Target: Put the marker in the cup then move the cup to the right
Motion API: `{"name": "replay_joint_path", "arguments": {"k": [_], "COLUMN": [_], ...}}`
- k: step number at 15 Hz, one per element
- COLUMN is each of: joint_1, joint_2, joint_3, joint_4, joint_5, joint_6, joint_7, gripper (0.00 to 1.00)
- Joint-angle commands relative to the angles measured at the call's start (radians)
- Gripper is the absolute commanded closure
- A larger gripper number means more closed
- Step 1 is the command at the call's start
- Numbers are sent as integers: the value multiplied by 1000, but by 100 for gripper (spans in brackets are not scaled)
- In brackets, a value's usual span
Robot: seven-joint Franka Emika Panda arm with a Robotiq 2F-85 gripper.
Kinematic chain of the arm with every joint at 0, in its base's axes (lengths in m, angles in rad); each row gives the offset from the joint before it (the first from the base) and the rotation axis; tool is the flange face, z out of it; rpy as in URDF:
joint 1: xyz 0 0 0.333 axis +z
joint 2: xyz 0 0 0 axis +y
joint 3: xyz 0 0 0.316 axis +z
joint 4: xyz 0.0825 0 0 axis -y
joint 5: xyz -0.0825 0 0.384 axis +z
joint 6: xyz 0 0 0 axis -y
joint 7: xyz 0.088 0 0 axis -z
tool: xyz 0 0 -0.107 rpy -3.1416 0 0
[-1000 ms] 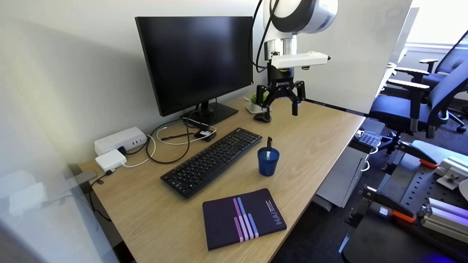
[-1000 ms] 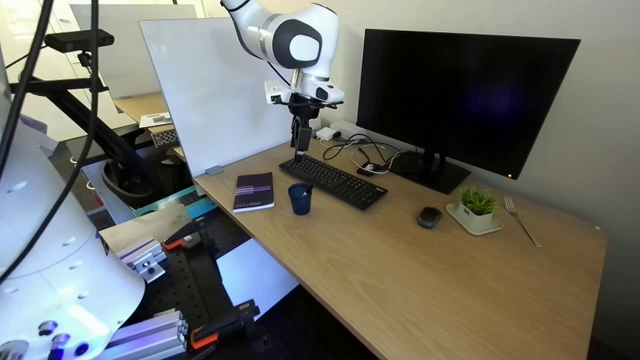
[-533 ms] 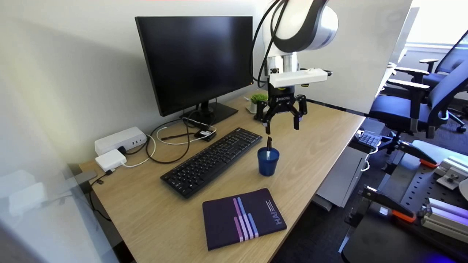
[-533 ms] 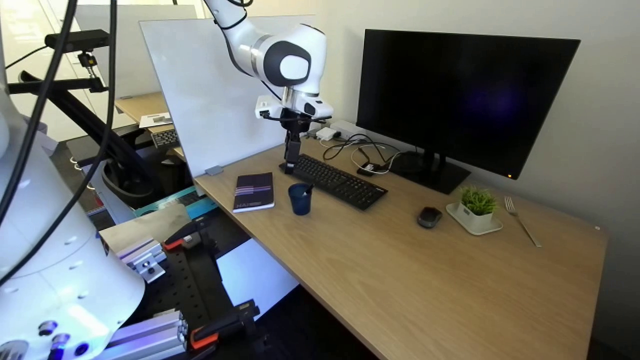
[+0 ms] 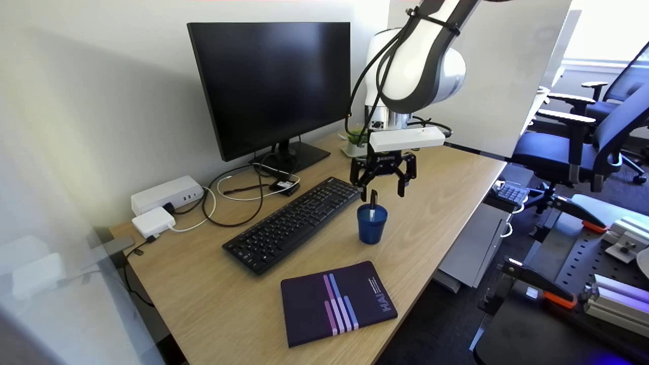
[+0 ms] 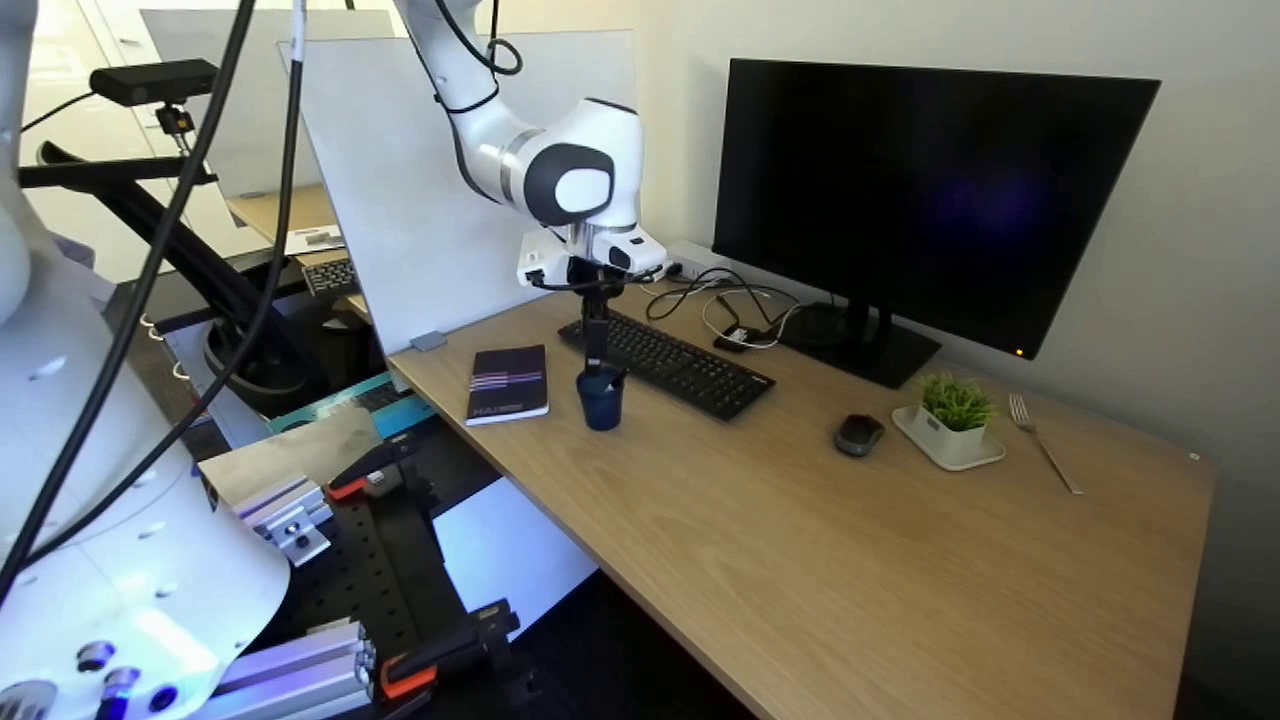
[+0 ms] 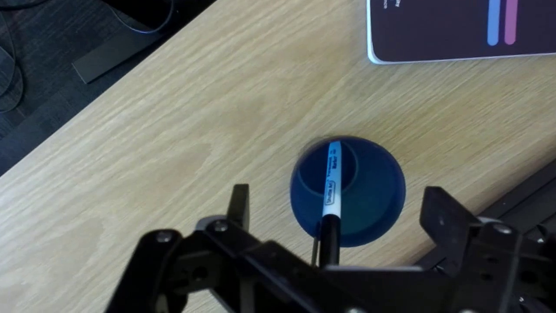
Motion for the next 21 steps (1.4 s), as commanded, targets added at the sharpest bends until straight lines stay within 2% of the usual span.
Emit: {"name": "replay_joint_path", "arguments": {"k": [1, 10, 21], "joint_1": [30, 71, 86], "joint_2": [16, 44, 91], "joint_3": [-34, -77, -93], "joint_4": [-11, -18, -20], "joint_5": [-22, -58, -59], "joint_6": [62, 108, 157], "joint_7": [12, 10, 3], "gripper": [0, 0, 0]}}
